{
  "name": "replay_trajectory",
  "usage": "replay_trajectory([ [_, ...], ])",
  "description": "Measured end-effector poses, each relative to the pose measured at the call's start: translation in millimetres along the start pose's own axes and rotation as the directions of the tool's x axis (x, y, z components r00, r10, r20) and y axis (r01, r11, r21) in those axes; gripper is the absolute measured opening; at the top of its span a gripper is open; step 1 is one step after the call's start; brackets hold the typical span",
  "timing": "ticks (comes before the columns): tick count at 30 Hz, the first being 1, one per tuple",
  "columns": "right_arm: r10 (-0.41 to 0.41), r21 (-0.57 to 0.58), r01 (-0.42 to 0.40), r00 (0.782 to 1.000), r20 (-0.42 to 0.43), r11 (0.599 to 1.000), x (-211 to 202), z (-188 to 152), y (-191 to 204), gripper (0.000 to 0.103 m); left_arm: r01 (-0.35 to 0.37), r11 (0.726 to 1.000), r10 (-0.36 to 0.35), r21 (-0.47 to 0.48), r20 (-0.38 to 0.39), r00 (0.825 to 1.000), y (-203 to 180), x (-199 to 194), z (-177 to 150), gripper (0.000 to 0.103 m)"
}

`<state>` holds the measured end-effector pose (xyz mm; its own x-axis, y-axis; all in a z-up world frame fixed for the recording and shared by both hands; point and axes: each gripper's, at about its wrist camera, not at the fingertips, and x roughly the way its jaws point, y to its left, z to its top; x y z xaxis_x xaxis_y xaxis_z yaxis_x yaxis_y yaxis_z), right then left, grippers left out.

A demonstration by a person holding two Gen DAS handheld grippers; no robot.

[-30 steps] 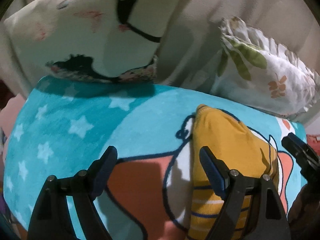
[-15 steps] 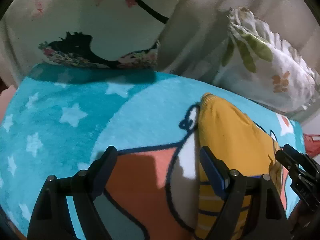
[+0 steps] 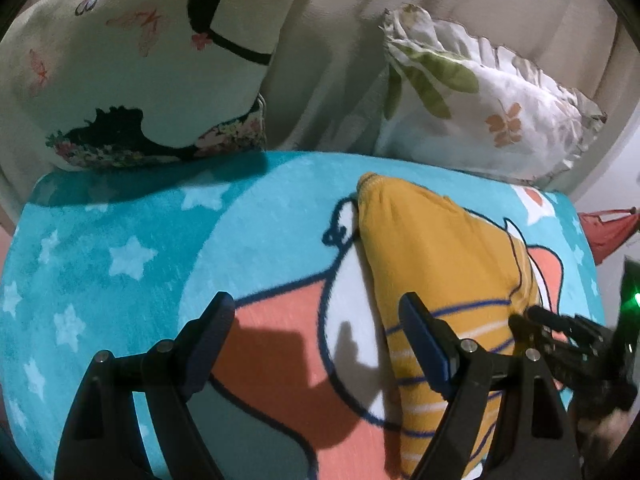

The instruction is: Fold small clothes

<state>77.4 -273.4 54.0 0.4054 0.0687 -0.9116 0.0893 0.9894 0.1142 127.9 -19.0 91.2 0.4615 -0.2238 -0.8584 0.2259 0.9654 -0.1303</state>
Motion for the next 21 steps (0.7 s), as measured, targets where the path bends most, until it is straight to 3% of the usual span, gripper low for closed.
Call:
replay_trajectory([
  [3, -0.048, -0.002, 0.048, 0.999, -0.008, 0.999, 4, -1, -3, 0.057, 0.004, 1.000, -0.004, 0.008, -0.031, 1.000, 1, 6, -7, 0.083],
  [6, -0.112, -0.021, 0.111, 0.994, -0.021, 0.994, 6, -2, 0, 0.081, 0.033, 0.999, -0.033, 0.004, -0.076, 0.997, 0, 15, -13, 0.083],
  [8, -0.100, 0.032, 0.102, 0.992, -0.076, 0.994, 2, 5, -7, 0.082, 0.060, 0.998, -0.060, -0.001, -0.094, 0.994, -5, 19, -16, 0.083],
  [10, -0.066, 0.101, 0.069, 0.997, -0.028, 0.993, -21, 13, -13, 0.070, 0.081, 0.997, -0.080, 0.001, -0.106, 0.991, -11, 20, -17, 0.083],
  [12, -0.098, 0.093, 0.095, 0.995, 0.033, 0.991, -40, 20, -11, 0.061, 0.103, 0.995, -0.102, 0.005, -0.113, 0.988, -17, 19, -19, 0.083],
  [13, -0.098, 0.086, 0.094, 0.994, 0.043, 0.992, -44, 23, -9, 0.046, 0.109, 0.994, -0.108, 0.010, -0.114, 0.988, -20, 18, -20, 0.083],
  [15, -0.057, 0.085, 0.054, 0.998, 0.036, 0.995, -43, 30, -5, 0.031, 0.114, 0.993, -0.110, 0.025, -0.108, 0.988, -27, 15, -22, 0.083],
  [17, -0.003, 0.076, 0.002, 1.000, 0.008, 0.997, -31, 35, 0, 0.027, 0.111, 0.993, -0.107, 0.028, -0.107, 0.988, -30, 15, -24, 0.083],
  [21, -0.008, 0.036, 0.010, 0.998, -0.067, 0.999, 13, 41, 6, 0.026, 0.109, 0.994, -0.108, -0.001, -0.118, 0.987, -32, 21, -26, 0.083],
])
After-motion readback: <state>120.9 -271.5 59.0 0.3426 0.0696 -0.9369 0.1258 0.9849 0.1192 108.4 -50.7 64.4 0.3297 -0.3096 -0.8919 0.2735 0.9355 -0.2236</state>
